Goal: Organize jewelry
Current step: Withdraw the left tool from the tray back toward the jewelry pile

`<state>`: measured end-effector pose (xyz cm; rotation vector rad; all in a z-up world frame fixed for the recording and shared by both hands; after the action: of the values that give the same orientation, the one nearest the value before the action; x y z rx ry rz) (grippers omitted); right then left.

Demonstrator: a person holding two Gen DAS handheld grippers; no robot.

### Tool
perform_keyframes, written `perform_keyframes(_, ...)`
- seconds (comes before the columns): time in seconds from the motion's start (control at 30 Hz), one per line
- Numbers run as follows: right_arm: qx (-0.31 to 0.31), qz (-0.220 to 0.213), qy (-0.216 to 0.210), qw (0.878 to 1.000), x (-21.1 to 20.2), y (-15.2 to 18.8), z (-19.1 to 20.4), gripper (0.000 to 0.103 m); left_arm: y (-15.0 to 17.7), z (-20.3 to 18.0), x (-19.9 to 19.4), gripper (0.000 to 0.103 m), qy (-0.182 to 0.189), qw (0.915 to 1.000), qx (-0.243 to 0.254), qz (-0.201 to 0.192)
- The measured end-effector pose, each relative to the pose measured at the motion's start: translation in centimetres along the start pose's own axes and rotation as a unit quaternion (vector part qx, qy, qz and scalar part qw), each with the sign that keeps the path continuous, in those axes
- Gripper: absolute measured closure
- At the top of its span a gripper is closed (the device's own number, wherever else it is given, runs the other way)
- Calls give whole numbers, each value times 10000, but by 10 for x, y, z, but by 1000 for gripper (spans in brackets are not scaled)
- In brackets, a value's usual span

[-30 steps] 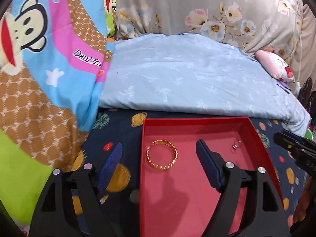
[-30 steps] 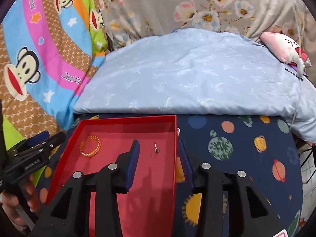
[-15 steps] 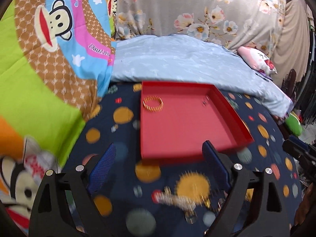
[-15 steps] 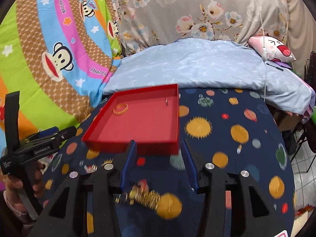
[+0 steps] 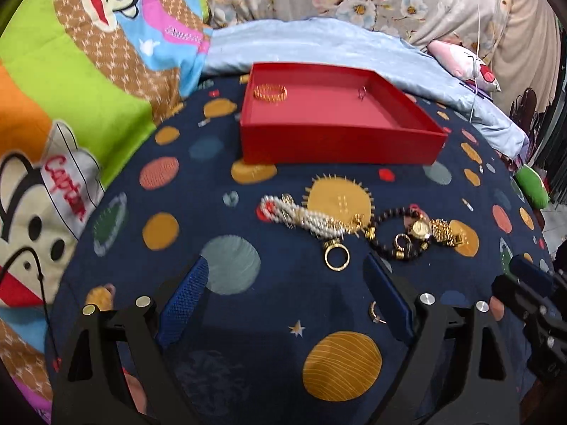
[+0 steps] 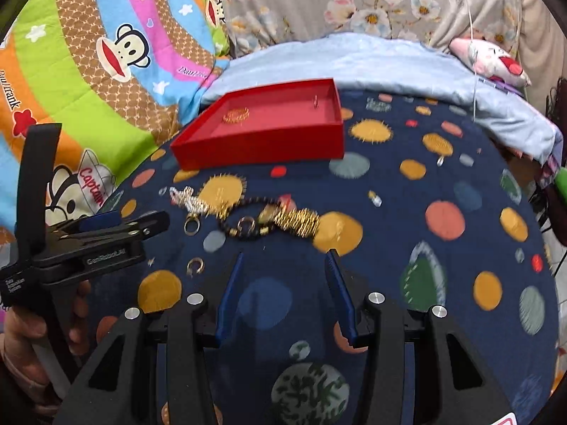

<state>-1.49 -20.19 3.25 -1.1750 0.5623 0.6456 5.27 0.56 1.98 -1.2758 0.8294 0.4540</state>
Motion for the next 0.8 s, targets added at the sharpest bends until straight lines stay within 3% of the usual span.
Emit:
perform_keyframes(0.17,133,96,22,9999,9,5,-5,57,-5,6,11,17,126,9992,-373,33)
perform_keyframes(0.37,256,217,41,9994,19,8,-11,57,-18,12,27,18,-20,9981,-612,51)
perform_keyframes(0.8,347,313,-22,9989,28,8,-14,57,-26,9,57,32,-379,9973,-565,290)
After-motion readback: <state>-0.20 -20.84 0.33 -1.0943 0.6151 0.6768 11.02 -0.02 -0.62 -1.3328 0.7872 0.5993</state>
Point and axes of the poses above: each gripper's, at about its wrist camera, not at the fingertips, and x roughly the way its jaws point, z to its left, y to its underside, the point moved 1 cm from there along x, roughly the way its jaws point, and after that the axes turned 12 degrees about x, right-handed, at the moved point
